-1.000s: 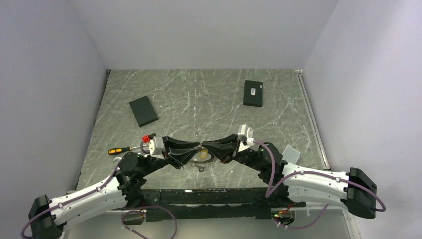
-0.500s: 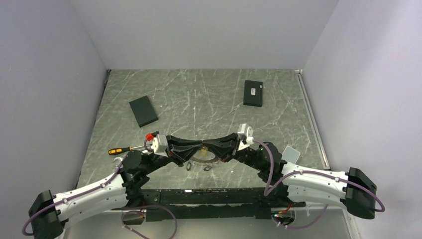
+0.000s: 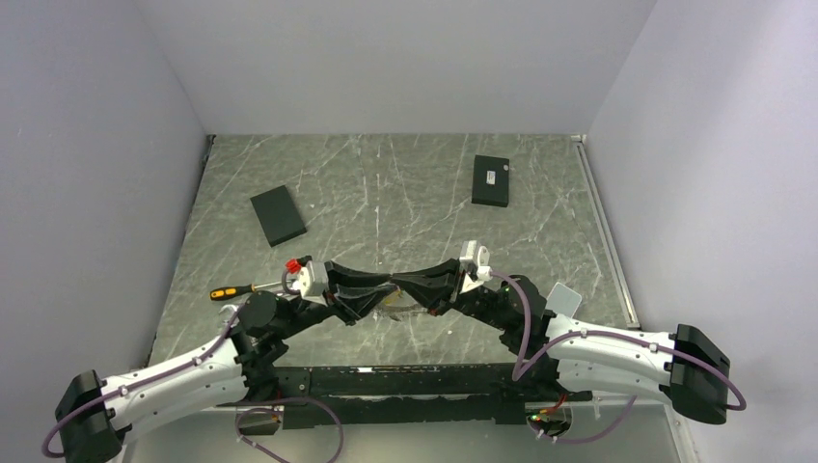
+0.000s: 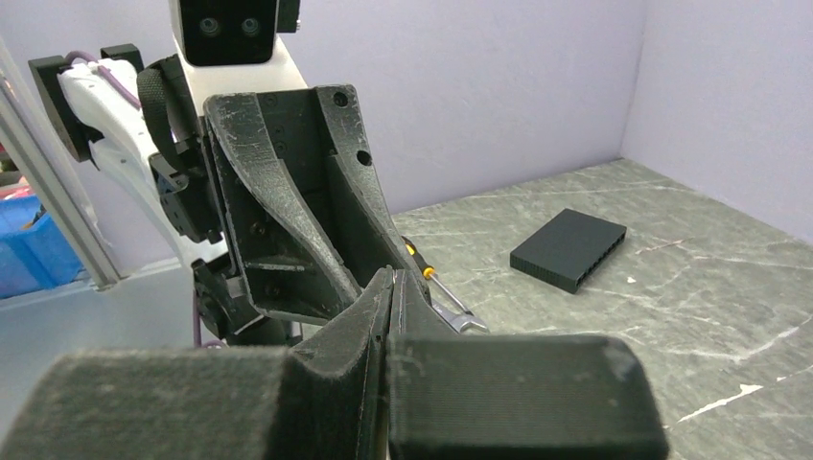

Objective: Put the keys on the keyring

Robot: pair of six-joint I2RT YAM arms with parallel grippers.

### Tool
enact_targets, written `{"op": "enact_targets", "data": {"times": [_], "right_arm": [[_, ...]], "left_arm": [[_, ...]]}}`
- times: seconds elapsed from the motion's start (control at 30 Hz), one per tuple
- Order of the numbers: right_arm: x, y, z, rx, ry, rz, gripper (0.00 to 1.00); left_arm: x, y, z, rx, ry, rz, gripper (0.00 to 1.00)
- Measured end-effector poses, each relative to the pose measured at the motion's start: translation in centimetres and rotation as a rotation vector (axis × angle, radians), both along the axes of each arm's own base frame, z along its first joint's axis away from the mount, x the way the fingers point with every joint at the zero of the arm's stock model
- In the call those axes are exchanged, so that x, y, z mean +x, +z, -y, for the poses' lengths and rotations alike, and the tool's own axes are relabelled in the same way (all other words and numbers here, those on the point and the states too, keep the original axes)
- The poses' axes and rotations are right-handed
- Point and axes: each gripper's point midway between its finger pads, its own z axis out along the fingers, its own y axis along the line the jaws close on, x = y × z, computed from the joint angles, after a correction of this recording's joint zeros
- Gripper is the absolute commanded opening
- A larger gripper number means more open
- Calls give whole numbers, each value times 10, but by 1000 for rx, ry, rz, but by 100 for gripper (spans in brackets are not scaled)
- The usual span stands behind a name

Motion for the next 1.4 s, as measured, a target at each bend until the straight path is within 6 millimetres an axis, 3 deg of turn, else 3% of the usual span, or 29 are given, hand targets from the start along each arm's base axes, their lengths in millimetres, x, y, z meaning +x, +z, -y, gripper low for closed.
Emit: {"op": "enact_targets", "data": {"times": [0.43,0.77,1.13,1.2,1.4], "right_arm": [[-1,1,0,3,8,4,0],[-6,1,-2,-7,34,10,0],[-3,8,0,-64,10,35,20],[-3,4,2,-89,7,35,33],[-3,-18,7,-186,-5,6,60]], "left_arm": [[0,1,0,-2,-1,1,0],[-7,0,-3,34,-16,30,0],[0,8,0,246,1,57,0],[1,6,0,290,0,63,0],[1,-13,-4,422,-4,52,0]]}}
